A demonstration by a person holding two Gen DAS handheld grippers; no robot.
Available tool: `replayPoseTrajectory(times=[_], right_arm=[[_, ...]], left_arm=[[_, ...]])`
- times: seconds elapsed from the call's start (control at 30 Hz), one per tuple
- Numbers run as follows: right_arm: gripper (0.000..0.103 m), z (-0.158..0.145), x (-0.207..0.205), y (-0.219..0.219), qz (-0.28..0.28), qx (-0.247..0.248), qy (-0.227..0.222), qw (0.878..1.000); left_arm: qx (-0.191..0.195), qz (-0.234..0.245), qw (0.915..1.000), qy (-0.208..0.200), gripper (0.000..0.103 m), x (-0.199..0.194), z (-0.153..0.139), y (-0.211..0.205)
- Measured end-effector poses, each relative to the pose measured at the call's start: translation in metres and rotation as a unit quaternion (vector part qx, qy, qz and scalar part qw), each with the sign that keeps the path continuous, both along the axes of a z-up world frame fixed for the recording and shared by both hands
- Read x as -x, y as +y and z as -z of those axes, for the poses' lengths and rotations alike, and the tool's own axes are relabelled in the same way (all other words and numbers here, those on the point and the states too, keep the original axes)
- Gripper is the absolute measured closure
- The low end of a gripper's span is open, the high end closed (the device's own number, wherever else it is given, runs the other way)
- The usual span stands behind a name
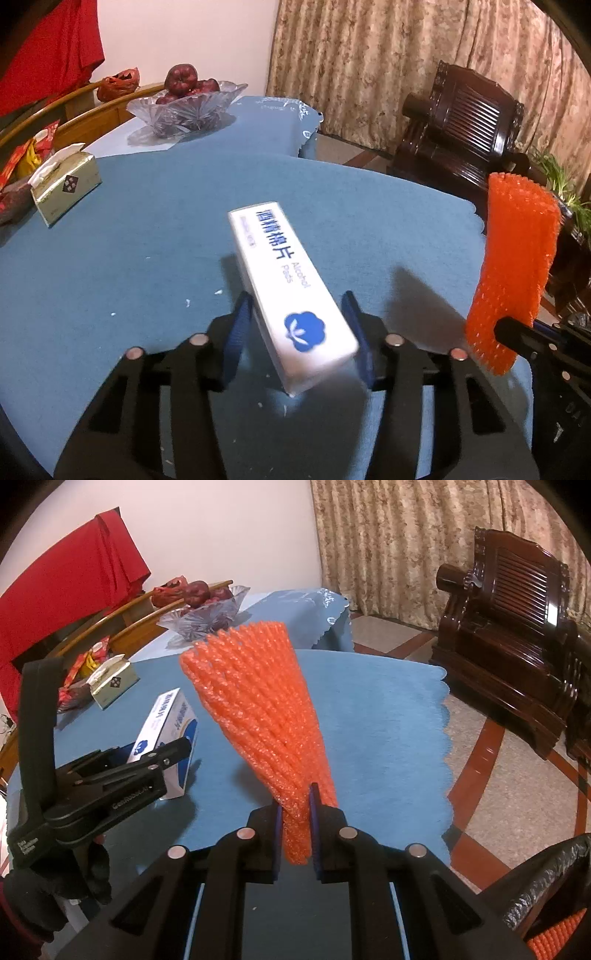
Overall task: Collect trash
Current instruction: 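Grasp the white alcohol-pad box with the left tool while the right tool holds the sleeve, then carry box and orange sleeve over the bin and open both tools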
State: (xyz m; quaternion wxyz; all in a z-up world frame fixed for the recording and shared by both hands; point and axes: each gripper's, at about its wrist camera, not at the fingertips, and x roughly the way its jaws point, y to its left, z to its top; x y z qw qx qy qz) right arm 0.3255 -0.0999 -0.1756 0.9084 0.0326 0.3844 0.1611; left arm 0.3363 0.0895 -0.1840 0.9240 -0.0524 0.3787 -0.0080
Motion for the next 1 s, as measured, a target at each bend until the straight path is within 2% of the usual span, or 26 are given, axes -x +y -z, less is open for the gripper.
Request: replayPoseTrajectory(times=[0.03, 0.07, 0.4, 0.57, 1.0], right_arm=[[0.09, -0.001, 0.001, 0.001, 0.0, 0.0, -0.001, 1.0], [0.09, -0.002, 0.002, 0.001, -0.001, -0.001, -0.001, 1.0], [0.09, -0.015, 0.017, 0.005, -0.004, -0.008, -0.007, 1.0], [0.09, -0.025, 0.028, 0.008, -0.006, -0.012, -0.012, 1.0], [0.09, -0.064, 0.09, -0.007, 0.001, -0.038, -0.037, 0.999]], left_arm=[[0.003, 0.002, 1.0, -0.002, 0.066, 0.003, -0.002, 0.001], [0.006, 0.005, 1.0, -0.003, 0.073, 0.004, -0.003, 0.002], [0.021, 0.018, 0.9994, -0.024, 0.074, 0.043, -0.027, 0.006], [0.015, 0.015, 0.9993, -0.031, 0.074, 0.063, -0.043, 0.007], [0.018, 0.028, 0.9979, -0.055, 0.074, 0.131, -0.081, -0.004]])
